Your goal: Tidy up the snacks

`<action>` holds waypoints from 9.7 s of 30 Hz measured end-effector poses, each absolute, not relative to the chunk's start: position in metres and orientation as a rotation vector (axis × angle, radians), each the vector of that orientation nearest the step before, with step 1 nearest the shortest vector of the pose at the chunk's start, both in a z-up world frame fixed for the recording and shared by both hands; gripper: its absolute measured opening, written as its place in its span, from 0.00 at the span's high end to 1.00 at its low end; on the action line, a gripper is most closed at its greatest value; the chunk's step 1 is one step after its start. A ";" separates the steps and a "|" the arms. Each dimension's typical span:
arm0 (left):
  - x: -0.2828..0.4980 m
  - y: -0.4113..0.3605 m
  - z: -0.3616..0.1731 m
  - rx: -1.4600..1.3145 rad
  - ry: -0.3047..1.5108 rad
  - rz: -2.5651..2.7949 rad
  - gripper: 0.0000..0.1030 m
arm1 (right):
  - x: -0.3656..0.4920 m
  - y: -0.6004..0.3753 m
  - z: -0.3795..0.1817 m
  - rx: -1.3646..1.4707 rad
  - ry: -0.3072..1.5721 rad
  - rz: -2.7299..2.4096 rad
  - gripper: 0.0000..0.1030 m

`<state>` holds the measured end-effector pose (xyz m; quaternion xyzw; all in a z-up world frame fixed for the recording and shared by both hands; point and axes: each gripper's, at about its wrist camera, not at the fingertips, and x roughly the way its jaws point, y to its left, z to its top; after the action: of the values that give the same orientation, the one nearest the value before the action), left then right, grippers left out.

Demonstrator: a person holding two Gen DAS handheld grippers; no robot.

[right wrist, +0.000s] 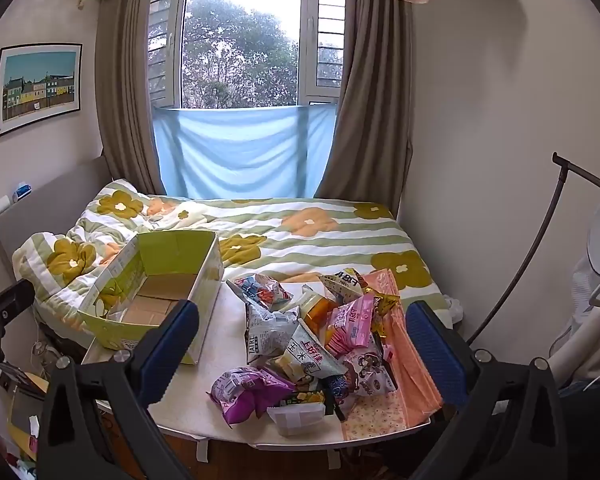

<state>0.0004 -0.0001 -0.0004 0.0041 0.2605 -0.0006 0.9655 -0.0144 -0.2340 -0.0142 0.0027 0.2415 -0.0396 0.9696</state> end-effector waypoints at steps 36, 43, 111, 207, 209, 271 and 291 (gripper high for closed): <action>0.004 -0.012 -0.004 0.036 0.464 -0.029 0.00 | -0.006 -0.235 -0.020 0.003 0.499 -0.083 0.00; 0.005 -0.013 -0.004 0.048 0.491 -0.025 0.00 | -0.005 -0.235 -0.019 0.003 0.499 -0.082 0.00; 0.211 -0.150 -0.296 0.076 1.382 -0.953 0.23 | 0.076 -0.236 -0.267 -0.017 1.024 -0.021 0.30; 0.282 0.180 -0.182 0.027 1.076 -0.064 0.04 | 0.253 -0.012 -0.171 -0.107 1.138 0.424 0.05; 0.280 0.180 -0.180 0.029 1.074 -0.066 0.04 | 0.247 -0.011 -0.167 -0.099 1.116 0.427 0.05; 0.227 -0.227 -0.257 0.234 1.097 -0.516 0.04 | 0.117 -0.389 -0.230 0.249 1.053 0.243 0.03; 0.228 -0.243 -0.290 0.254 1.147 -0.623 0.44 | 0.129 -0.366 -0.262 0.182 1.060 0.292 0.03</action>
<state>0.2279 -0.2433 -0.2901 0.1176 0.5321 -0.2892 0.7870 0.1294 -0.3664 -0.2622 0.0864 0.5030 0.1385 0.8487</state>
